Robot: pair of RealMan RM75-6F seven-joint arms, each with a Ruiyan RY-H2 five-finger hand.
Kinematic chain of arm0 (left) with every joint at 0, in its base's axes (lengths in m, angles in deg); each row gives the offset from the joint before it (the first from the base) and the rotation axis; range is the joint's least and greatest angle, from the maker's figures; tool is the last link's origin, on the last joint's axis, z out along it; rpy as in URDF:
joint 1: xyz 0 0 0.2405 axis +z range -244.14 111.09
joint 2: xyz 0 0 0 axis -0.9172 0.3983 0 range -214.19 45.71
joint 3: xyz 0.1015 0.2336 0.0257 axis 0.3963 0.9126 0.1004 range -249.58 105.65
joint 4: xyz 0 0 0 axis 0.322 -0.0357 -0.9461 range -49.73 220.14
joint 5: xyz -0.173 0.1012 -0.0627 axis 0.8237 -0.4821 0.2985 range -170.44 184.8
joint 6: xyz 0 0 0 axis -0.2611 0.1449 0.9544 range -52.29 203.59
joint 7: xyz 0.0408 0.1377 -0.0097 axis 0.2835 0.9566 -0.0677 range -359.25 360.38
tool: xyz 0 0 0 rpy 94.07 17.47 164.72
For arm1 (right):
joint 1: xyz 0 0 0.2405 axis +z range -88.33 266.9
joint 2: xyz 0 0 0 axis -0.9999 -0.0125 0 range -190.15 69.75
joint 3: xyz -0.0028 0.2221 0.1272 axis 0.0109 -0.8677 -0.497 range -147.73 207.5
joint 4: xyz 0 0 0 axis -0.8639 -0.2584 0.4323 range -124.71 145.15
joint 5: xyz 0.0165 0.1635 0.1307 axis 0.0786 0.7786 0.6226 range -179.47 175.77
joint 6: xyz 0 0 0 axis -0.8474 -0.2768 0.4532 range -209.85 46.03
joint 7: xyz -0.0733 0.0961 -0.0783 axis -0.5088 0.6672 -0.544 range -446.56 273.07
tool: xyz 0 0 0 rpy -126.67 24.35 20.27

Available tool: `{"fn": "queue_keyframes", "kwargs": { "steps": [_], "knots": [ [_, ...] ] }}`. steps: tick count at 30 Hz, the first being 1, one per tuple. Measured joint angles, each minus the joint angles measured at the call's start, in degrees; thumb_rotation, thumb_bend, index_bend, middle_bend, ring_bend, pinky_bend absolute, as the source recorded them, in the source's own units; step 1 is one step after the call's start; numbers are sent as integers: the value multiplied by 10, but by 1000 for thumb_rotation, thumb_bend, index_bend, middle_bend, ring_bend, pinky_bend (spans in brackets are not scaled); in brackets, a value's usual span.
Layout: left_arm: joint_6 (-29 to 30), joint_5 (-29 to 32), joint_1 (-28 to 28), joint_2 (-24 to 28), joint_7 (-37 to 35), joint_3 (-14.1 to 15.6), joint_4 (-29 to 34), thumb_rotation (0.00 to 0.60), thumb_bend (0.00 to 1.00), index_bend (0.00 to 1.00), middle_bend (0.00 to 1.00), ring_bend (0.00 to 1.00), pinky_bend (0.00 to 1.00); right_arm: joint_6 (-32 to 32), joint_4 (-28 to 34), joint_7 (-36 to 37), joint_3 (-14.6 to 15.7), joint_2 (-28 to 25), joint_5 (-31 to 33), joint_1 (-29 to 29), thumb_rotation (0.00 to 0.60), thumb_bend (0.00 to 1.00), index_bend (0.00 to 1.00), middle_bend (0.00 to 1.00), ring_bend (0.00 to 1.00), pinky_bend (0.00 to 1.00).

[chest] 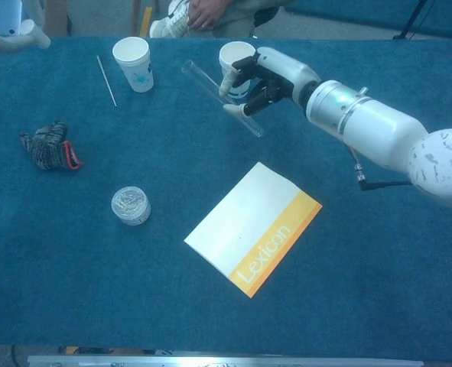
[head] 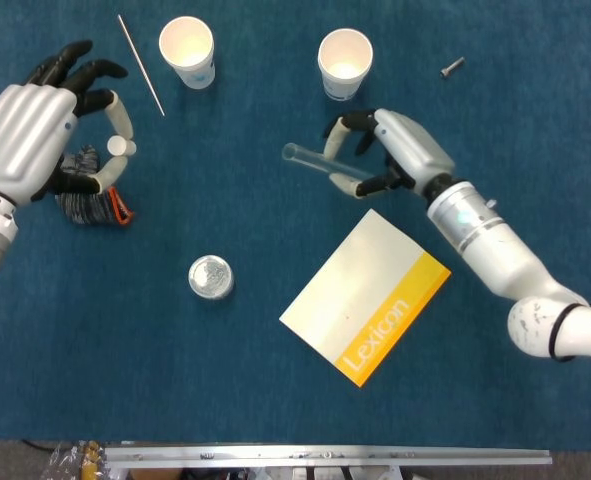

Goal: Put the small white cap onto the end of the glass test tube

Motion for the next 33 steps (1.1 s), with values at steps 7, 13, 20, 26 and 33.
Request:
{"fn": "queue_keyframes", "kwargs": {
  "steps": [7, 13, 20, 26, 33],
  "knots": [
    [-17, 27, -16, 6, -8, -10, 16, 600, 351, 545, 185, 0, 0, -7, 6, -6, -13, 19, 23, 25, 600, 296, 640, 350, 214, 383],
    [-30, 50, -27, 8, -19, -15, 28, 600, 351, 545, 184, 0, 0, -15, 4, -13, -17, 40, 36, 43, 600, 296, 640, 350, 214, 383],
    [-40, 65, -36, 4, -42, -21, 33, 600, 351, 544, 184, 0, 0, -26, -2, -14, -21, 66, 43, 58, 600, 295, 640, 350, 214, 383],
    [-44, 78, -39, -7, -61, -24, 33, 600, 351, 544, 180, 0, 0, -33, -3, -11, -26, 77, 47, 65, 600, 296, 640, 351, 214, 383],
    [-48, 90, -45, -17, -67, -23, 32, 600, 351, 543, 177, 0, 0, -35, -7, -7, -29, 88, 49, 70, 600, 295, 640, 350, 214, 383]
  ]
}}
